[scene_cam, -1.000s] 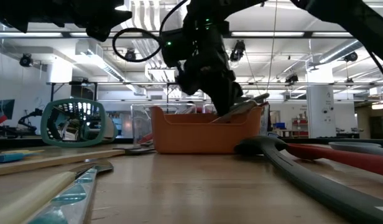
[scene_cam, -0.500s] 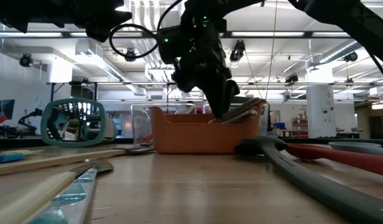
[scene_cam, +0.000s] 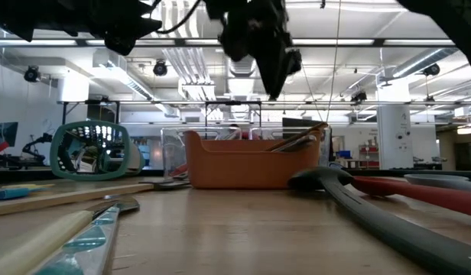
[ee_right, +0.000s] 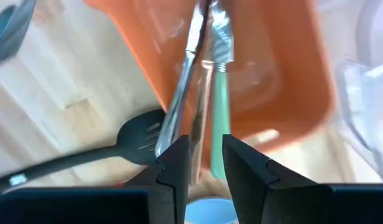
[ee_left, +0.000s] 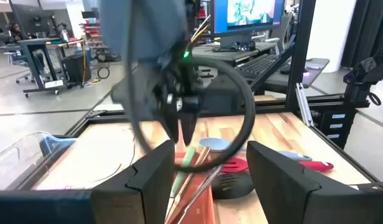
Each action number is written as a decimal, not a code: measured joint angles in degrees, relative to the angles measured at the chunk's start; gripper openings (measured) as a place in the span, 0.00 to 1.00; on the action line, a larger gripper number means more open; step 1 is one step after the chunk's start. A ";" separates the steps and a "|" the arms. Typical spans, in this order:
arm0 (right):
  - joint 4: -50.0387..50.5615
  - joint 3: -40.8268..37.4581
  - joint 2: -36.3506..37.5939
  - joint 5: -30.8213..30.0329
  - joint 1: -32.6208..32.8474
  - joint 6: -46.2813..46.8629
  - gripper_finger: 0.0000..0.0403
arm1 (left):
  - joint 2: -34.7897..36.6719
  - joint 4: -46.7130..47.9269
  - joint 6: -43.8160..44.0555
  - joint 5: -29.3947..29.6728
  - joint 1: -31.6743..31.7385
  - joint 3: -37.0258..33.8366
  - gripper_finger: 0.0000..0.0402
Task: Pick & Place Kitchen Items
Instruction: Put the yellow spatula into the right transparent bin
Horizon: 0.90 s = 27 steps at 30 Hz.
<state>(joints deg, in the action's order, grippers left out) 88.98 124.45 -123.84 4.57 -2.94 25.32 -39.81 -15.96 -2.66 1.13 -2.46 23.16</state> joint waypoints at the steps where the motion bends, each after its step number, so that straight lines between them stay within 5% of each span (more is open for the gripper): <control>1: 0.20 -0.08 0.94 -1.46 0.71 0.82 0.21 | 0.02 0.12 0.01 0.00 0.00 0.00 0.51; 12: 0.73 -3.11 10.26 -23.83 13.47 8.74 0.14 | 0.09 8.58 1.55 -3.04 -0.13 0.07 0.51; 20: 0.85 -8.04 16.25 -29.38 22.19 17.09 0.13 | -0.02 10.33 3.10 -3.06 -0.44 0.11 0.51; 27: 0.77 -14.14 19.68 -34.54 26.98 25.80 0.12 | -0.07 23.52 7.27 -2.54 -1.87 0.17 0.51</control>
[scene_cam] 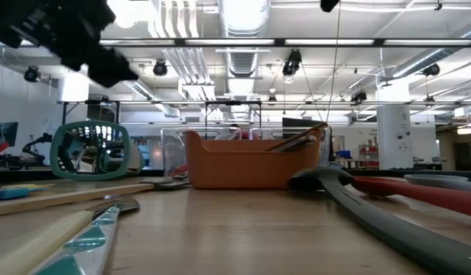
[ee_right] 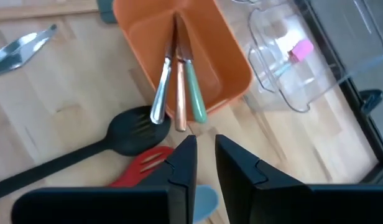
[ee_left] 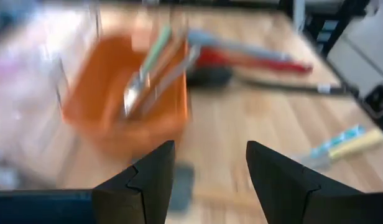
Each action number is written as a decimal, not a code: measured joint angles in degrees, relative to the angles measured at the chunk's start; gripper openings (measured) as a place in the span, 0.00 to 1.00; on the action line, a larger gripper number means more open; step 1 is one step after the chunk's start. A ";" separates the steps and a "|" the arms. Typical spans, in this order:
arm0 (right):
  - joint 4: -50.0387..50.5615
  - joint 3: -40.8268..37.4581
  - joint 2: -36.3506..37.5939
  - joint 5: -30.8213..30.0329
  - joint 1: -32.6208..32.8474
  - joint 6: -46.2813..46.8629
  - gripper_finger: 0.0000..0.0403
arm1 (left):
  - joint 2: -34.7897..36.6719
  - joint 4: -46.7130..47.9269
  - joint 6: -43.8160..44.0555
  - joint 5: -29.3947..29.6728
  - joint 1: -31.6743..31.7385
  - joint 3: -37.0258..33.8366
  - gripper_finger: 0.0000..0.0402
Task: Pick & Place Kitchen Items
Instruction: Put the yellow spatula into the right transparent bin
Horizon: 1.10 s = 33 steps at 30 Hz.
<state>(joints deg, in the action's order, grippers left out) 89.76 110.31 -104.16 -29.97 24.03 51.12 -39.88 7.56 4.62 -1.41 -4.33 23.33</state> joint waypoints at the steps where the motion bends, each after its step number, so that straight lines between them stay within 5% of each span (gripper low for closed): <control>1: 0.05 -0.78 0.16 -0.27 0.16 0.96 0.12 | 0.00 2.46 1.91 0.09 -0.18 0.00 0.51; 8: -0.24 -5.80 0.55 -0.23 0.12 2.87 0.12 | -0.04 19.28 14.30 5.27 -1.47 0.00 0.51; 12: -0.20 -7.74 0.53 -0.23 -0.28 2.92 0.12 | -0.37 26.60 14.28 7.15 -2.36 0.00 0.50; 17: -0.21 -8.64 0.53 -0.21 -0.80 2.96 0.12 | -3.77 24.10 8.77 1.60 -5.16 1.30 0.49; 33: -0.57 -7.68 0.51 -1.56 -1.18 3.38 0.13 | -24.51 29.85 6.87 2.90 -11.53 6.71 0.46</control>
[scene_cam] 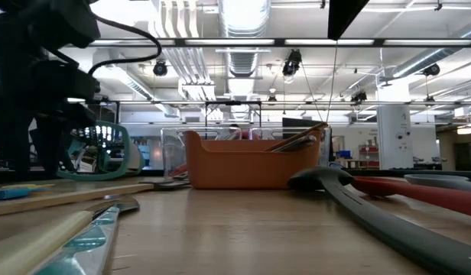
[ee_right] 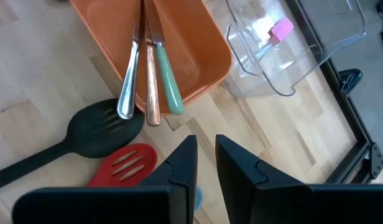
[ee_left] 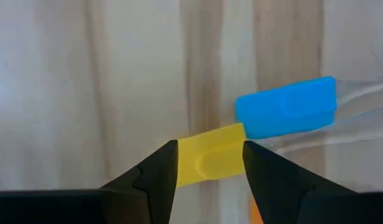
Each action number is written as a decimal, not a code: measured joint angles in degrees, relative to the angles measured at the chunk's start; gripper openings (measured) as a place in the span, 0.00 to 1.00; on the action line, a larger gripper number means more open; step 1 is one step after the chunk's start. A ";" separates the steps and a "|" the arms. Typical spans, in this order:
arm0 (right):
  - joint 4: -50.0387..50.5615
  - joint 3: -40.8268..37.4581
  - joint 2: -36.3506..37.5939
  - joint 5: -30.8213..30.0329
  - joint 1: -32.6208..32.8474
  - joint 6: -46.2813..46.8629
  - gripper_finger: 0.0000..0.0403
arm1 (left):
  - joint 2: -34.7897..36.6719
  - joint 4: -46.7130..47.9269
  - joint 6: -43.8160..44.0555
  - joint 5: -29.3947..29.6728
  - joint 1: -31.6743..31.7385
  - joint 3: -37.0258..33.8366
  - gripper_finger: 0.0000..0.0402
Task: Pick & Place Kitchen Items
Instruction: Put the yellow spatula into the right transparent bin
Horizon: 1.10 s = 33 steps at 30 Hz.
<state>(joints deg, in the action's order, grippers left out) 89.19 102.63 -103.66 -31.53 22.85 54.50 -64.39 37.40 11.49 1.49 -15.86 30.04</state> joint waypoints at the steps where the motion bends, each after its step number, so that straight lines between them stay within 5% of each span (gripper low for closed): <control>1: 0.00 0.00 0.00 -0.01 0.00 -0.03 0.13 | -0.62 -0.31 -0.42 -1.21 0.00 -0.01 0.46; 16: -1.07 -0.02 -0.02 -0.17 0.00 -0.44 0.12 | -7.58 -0.92 -1.16 -4.17 -0.38 -0.02 0.46; 33: -1.38 -0.04 -0.02 0.04 0.09 -0.24 0.11 | -16.65 -1.24 -1.88 -1.89 -9.85 2.27 0.43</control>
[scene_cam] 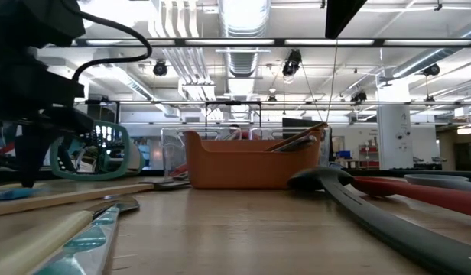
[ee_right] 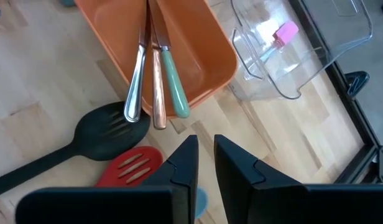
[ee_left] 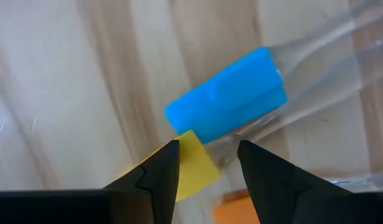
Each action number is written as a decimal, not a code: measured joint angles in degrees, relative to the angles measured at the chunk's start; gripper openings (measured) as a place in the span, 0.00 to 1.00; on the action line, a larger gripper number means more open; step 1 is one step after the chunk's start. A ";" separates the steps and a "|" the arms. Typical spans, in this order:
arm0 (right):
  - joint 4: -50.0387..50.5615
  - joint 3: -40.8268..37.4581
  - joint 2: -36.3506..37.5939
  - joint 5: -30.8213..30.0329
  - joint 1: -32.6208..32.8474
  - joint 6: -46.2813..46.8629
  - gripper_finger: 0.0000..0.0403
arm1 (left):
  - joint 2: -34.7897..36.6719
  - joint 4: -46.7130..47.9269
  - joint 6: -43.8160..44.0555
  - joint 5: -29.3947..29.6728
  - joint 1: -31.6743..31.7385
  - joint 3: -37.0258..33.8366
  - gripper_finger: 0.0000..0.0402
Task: Pick & Place Kitchen Items
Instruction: Put the yellow spatula into the right transparent bin
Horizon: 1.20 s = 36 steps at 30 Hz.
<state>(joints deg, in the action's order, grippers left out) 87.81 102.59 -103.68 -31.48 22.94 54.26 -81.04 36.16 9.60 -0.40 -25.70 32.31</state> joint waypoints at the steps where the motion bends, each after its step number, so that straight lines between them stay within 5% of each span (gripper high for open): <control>1: 0.00 0.00 0.00 0.00 0.02 0.00 0.11 | -0.46 0.06 -0.72 0.02 -0.44 0.38 0.43; 22: -0.18 0.00 0.00 -0.02 0.04 -0.20 0.11 | -4.72 1.98 -17.82 4.50 -3.55 3.70 0.30; 36: -0.38 -0.04 0.00 -0.04 0.04 -0.22 0.11 | -4.70 0.90 -19.89 7.29 -3.77 3.28 0.10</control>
<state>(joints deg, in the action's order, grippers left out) 87.43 102.54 -103.68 -31.53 22.98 54.04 -85.73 37.06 -10.28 6.89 -29.47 35.60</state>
